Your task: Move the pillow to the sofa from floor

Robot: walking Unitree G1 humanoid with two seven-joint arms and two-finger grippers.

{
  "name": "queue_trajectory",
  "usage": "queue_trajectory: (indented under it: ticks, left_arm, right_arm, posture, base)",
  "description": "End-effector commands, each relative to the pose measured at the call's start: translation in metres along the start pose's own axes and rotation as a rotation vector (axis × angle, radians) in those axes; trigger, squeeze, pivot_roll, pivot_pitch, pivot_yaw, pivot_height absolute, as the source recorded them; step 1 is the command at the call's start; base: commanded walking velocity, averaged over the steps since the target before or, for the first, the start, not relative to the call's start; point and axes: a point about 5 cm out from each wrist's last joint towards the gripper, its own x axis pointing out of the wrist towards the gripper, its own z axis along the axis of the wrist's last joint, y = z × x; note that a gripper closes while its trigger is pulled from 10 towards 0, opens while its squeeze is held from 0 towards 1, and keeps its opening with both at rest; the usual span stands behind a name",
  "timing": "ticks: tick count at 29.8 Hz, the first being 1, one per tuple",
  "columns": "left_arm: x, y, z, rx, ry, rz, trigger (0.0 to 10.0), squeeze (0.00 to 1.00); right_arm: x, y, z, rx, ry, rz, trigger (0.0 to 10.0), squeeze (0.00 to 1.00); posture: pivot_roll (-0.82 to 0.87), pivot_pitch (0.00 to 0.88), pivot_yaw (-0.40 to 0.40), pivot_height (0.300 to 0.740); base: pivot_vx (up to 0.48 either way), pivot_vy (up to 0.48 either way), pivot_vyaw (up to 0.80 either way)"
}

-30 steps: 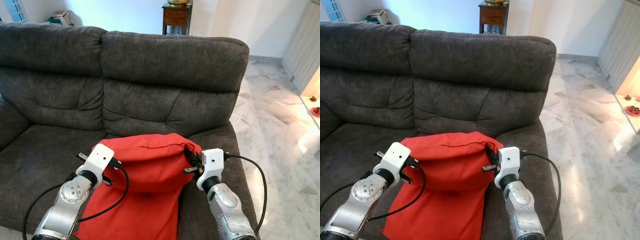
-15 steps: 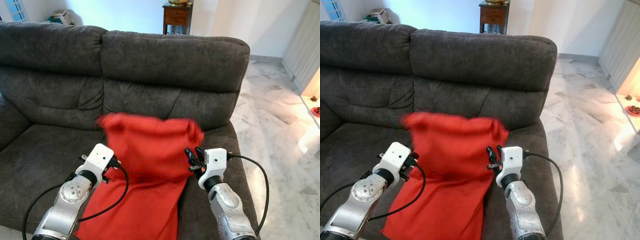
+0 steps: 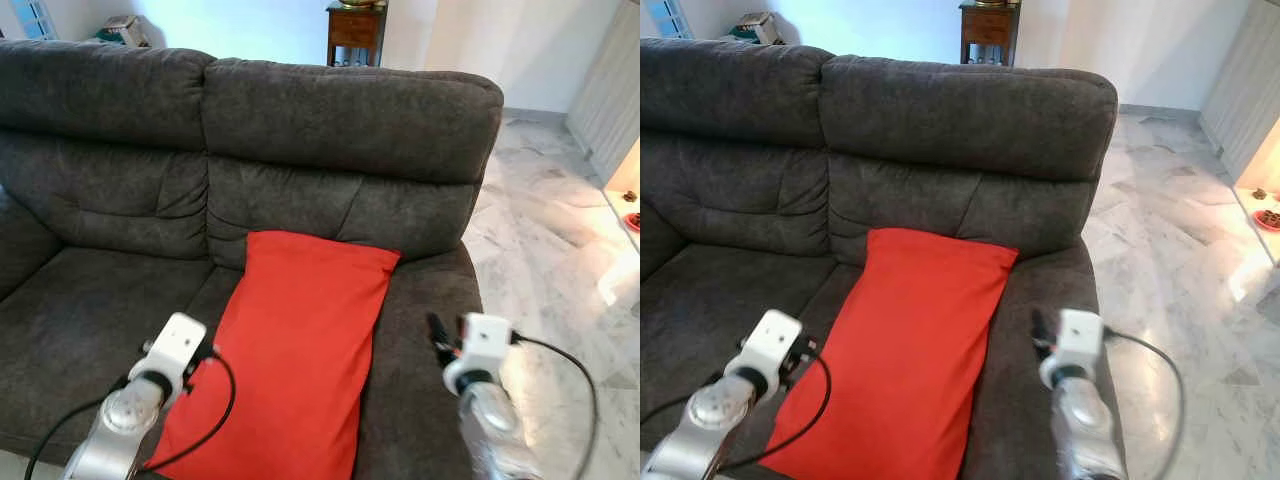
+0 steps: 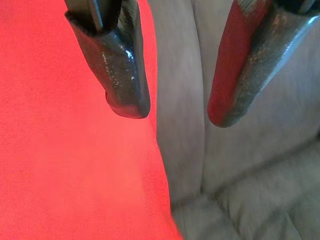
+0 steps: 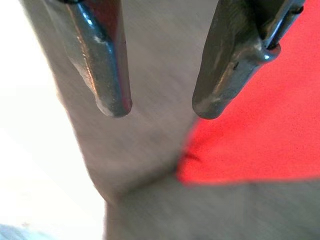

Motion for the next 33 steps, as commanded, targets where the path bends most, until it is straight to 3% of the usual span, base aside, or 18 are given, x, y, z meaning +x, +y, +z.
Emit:
queue_trajectory:
  ticks: [1, 2, 5, 6, 8, 10, 14, 23, 30, 33]
  left_arm:
    - [-0.004, 0.003, -0.016, 0.007, 0.047, 0.013, 10.0, 0.00]
    - [-0.008, 0.001, -0.029, -0.002, 0.082, 0.014, 10.0, 0.00]
    - [-0.015, -0.002, -0.048, -0.009, 0.136, 0.018, 10.0, 0.00]
    - [-0.016, -0.003, -0.051, -0.012, 0.142, 0.019, 10.0, 0.00]
    - [-0.020, -0.009, -0.064, -0.026, 0.177, 0.009, 10.0, 0.00]
    - [-0.022, -0.012, -0.068, -0.028, 0.186, 0.002, 10.0, 0.00]
    - [-0.024, -0.026, -0.085, -0.026, 0.237, -0.043, 10.0, 0.00]
    - [-0.028, -0.046, -0.109, -0.028, 0.334, -0.099, 10.0, 0.00]
    - [-0.047, -0.065, -0.135, -0.102, 0.450, -0.142, 10.0, 0.00]
    - [-0.053, -0.070, -0.142, -0.092, 0.495, -0.172, 10.0, 0.00]
  right_arm:
    - [-0.007, -0.016, -0.014, 0.017, 0.047, -0.068, 10.0, 0.00]
    - [-0.014, -0.034, -0.026, 0.003, 0.095, -0.134, 10.0, 0.00]
    - [-0.032, -0.066, -0.048, -0.033, 0.190, -0.246, 10.0, 0.00]
    - [-0.034, -0.070, -0.050, -0.036, 0.200, -0.258, 10.0, 0.00]
    - [-0.056, -0.092, -0.070, -0.088, 0.280, -0.343, 10.0, 0.00]
    - [-0.064, -0.098, -0.077, -0.081, 0.310, -0.379, 10.0, 0.00]
    - [-0.098, -0.116, -0.105, -0.048, 0.406, -0.501, 10.0, 0.00]
    - [-0.147, -0.116, -0.148, -0.093, 0.610, -0.518, 10.0, 0.00]
    - [-0.155, -0.102, -0.162, -0.101, 0.695, -0.460, 10.0, 0.00]
    - [-0.155, -0.101, -0.162, -0.086, 0.694, -0.461, 10.0, 0.00]
  posture:
    - [0.09, 0.081, -0.002, 0.740]
    - [0.09, 0.072, 0.001, 0.740]
    - [0.09, 0.062, 0.004, 0.740]
    - [0.09, 0.062, 0.004, 0.740]
    - [0.09, 0.047, 0.012, 0.740]
    - [0.08, 0.042, 0.015, 0.740]
    - [0.06, 0.000, 0.035, 0.740]
    - [0.01, 0.000, 0.048, 0.740]
    - [0.02, 0.000, 0.043, 0.740]
    - [0.02, 0.000, 0.042, 0.740]
  base:
    - [0.000, 0.000, 0.00]
    - [0.000, 0.000, 0.00]
    - [0.000, 0.000, 0.00]
    - [0.000, 0.000, 0.00]
    - [0.000, 0.000, 0.00]
    - [0.000, 0.000, 0.00]
    - [0.000, 0.000, 0.00]
    - [0.000, 0.000, 0.00]
    - [0.000, 0.000, 0.00]
    - [0.000, 0.000, 0.00]
